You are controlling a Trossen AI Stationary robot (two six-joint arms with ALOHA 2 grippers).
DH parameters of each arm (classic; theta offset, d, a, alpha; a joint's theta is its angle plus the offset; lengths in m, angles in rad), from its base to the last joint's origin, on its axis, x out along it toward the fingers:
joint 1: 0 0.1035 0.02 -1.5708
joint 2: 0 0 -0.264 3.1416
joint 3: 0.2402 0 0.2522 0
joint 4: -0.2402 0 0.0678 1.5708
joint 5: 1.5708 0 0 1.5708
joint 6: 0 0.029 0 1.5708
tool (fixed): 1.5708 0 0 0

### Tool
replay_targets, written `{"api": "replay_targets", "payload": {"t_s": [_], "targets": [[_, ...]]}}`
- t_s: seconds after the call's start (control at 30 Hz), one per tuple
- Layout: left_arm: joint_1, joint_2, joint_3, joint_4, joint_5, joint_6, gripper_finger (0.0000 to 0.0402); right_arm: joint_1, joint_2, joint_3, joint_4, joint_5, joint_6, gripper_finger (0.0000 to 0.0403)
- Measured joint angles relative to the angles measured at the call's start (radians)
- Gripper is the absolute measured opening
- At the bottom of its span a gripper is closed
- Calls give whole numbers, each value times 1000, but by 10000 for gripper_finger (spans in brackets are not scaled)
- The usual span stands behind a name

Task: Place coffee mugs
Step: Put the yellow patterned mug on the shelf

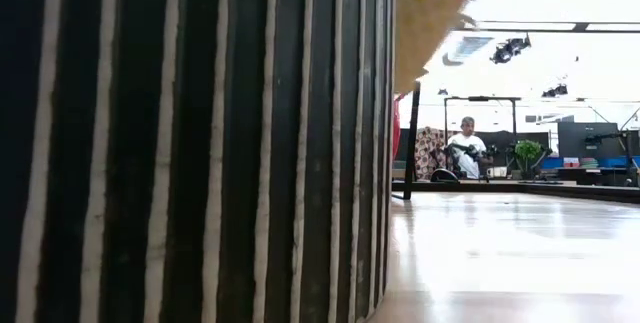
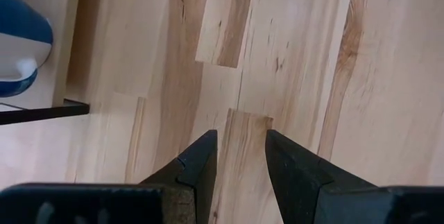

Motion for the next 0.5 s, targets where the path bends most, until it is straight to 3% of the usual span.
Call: {"api": "replay_targets", "payload": {"t_s": [0.13,0.3,0.5], "targets": [[-17,0,0,-6,0,-16,113,-96,0,105,80,-2,-269,1],[-54,0,-16,-2,1,-50,113,-216,0,184,313,-113,-596,0],[-109,0,-84,-3,50,-187,113,-347,36,261,495,-262,-794,0]]}}
